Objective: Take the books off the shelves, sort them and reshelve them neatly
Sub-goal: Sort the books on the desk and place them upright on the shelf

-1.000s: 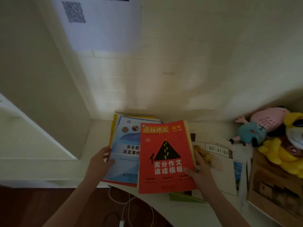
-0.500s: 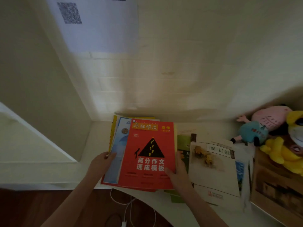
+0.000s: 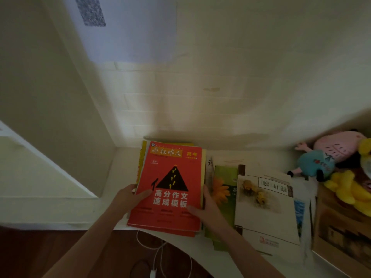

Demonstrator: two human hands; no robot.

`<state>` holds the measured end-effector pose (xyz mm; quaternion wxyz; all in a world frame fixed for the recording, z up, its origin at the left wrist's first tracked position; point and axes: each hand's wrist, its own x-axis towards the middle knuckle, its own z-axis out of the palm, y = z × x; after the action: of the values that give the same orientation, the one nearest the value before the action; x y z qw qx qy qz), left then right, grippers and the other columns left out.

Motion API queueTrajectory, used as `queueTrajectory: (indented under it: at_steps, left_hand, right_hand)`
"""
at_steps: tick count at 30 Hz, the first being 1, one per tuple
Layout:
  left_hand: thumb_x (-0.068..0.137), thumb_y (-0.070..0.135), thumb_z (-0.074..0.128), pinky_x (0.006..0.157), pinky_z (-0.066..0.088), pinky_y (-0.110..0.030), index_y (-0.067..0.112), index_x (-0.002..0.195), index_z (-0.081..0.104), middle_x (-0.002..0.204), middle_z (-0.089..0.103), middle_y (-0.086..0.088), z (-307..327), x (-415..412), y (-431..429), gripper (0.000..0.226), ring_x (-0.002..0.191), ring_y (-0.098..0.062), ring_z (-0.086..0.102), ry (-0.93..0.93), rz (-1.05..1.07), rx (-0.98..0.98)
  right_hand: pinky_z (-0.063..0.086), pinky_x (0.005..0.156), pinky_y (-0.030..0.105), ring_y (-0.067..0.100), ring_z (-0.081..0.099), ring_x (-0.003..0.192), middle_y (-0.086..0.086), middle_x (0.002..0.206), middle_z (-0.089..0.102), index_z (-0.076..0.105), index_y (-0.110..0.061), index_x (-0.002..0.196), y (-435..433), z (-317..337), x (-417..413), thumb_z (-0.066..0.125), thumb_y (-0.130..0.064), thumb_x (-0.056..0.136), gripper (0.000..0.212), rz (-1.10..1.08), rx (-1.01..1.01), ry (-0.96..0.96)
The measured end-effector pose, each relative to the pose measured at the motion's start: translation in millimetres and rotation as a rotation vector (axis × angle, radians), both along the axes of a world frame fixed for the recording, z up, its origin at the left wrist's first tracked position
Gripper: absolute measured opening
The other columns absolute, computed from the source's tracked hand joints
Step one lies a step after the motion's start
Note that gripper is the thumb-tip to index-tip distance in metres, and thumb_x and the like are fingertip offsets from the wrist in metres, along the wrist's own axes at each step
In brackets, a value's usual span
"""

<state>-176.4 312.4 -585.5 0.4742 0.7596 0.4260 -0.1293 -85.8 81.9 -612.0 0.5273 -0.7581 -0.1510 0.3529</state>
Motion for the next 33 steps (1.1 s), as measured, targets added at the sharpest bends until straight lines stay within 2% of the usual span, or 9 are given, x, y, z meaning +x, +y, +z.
queueTrajectory:
  at_steps: [4, 9, 13, 15, 19, 23, 27, 31, 33]
  left_hand:
    - [0.085, 0.044, 0.064, 0.092, 0.05, -0.037, 0.011, 0.125, 0.054, 0.116, 0.065, -0.013, 3.2, -3.0, -11.0, 0.053, 0.102, -0.028, 0.064, -0.019, -0.064, -0.006]
    - [0.085, 0.041, 0.064, 0.077, 0.05, -0.024, 0.017, 0.117, 0.055, 0.1, 0.068, -0.001, -4.7, -19.5, -18.9, 0.041, 0.08, -0.015, 0.064, -0.039, -0.103, 0.036]
    - [0.049, 0.072, 0.071, 0.082, 0.054, -0.034, 0.016, 0.115, 0.056, 0.096, 0.067, 0.0, -8.5, -28.7, -10.4, 0.088, 0.085, -0.017, 0.067, 0.02, 0.001, -0.118]
    - [0.044, 0.074, 0.074, 0.085, 0.055, -0.038, 0.009, 0.113, 0.058, 0.098, 0.07, -0.004, -10.1, -25.5, -4.8, 0.096, 0.087, -0.021, 0.069, 0.067, 0.024, -0.207]
    - [0.072, 0.06, 0.065, 0.088, 0.053, -0.033, 0.014, 0.116, 0.06, 0.107, 0.07, -0.004, -6.6, -19.8, -10.0, 0.064, 0.096, -0.02, 0.068, 0.143, -0.149, -0.194]
    - [0.085, 0.055, 0.054, 0.074, 0.052, -0.027, 0.025, 0.113, 0.049, 0.104, 0.064, 0.003, 0.5, -22.0, -10.1, 0.041, 0.102, -0.019, 0.063, 0.212, -0.225, -0.153]
    - [0.079, 0.055, 0.063, 0.061, 0.051, -0.023, 0.02, 0.113, 0.042, 0.088, 0.061, 0.008, 1.6, -23.5, -9.5, 0.053, 0.078, -0.008, 0.062, 0.177, -0.119, -0.27]
    - [0.047, 0.07, 0.076, 0.056, 0.056, -0.032, 0.006, 0.13, 0.032, 0.094, 0.06, -0.002, 1.8, -25.7, 1.2, 0.114, 0.079, -0.017, 0.064, 0.168, -0.015, -0.294]
    - [0.031, 0.075, 0.076, 0.053, 0.056, -0.03, 0.006, 0.127, 0.031, 0.093, 0.061, -0.004, 4.0, -28.3, 5.2, 0.126, 0.077, -0.017, 0.066, 0.18, -0.008, -0.305]
  right_hand:
    - [0.049, 0.099, 0.045, 0.011, 0.055, 0.121, -0.004, 0.135, 0.051, 0.022, -0.036, 0.144, -2.5, -5.5, 1.4, 0.072, -0.04, 0.072, 0.088, -0.008, 0.007, -0.027]
    - [0.048, 0.101, 0.045, 0.008, 0.053, 0.122, -0.008, 0.136, 0.05, 0.019, -0.044, 0.142, -9.8, -13.9, -2.0, 0.068, -0.014, 0.085, 0.081, 0.023, -0.055, -0.046]
    - [0.047, 0.102, 0.043, 0.008, 0.053, 0.122, -0.009, 0.133, 0.05, 0.024, -0.046, 0.136, -9.8, -17.5, -4.1, 0.07, -0.013, 0.082, 0.078, 0.025, -0.053, -0.041]
    - [0.048, 0.101, 0.038, 0.005, 0.054, 0.118, -0.01, 0.129, 0.051, 0.025, -0.044, 0.133, -7.3, -14.9, -3.2, 0.073, -0.014, 0.081, 0.076, 0.036, -0.044, -0.005]
    - [0.045, 0.104, 0.037, 0.006, 0.052, 0.12, -0.01, 0.131, 0.05, 0.015, -0.031, 0.143, -3.2, -13.0, -7.0, 0.073, -0.018, 0.082, 0.084, 0.02, -0.048, -0.001]
    - [0.043, 0.106, 0.038, 0.007, 0.049, 0.123, -0.006, 0.137, 0.046, 0.009, -0.031, 0.149, -6.7, -19.8, -18.5, 0.072, -0.024, 0.082, 0.092, -0.012, -0.077, -0.038]
    - [0.049, 0.1, 0.038, 0.008, 0.055, 0.119, -0.008, 0.131, 0.051, 0.016, -0.033, 0.145, -4.4, -20.1, -15.7, 0.077, -0.025, 0.078, 0.091, -0.026, -0.063, 0.017]
    - [0.055, 0.079, 0.019, 0.002, 0.059, 0.105, -0.012, 0.124, 0.053, 0.012, -0.03, 0.143, 3.6, -12.9, -4.1, 0.075, -0.026, 0.08, 0.088, -0.036, 0.003, 0.15]
    - [0.053, 0.071, 0.013, -0.001, 0.058, 0.101, -0.013, 0.122, 0.052, 0.009, -0.028, 0.144, 5.0, -10.0, -3.4, 0.072, -0.025, 0.082, 0.089, -0.039, 0.014, 0.174]
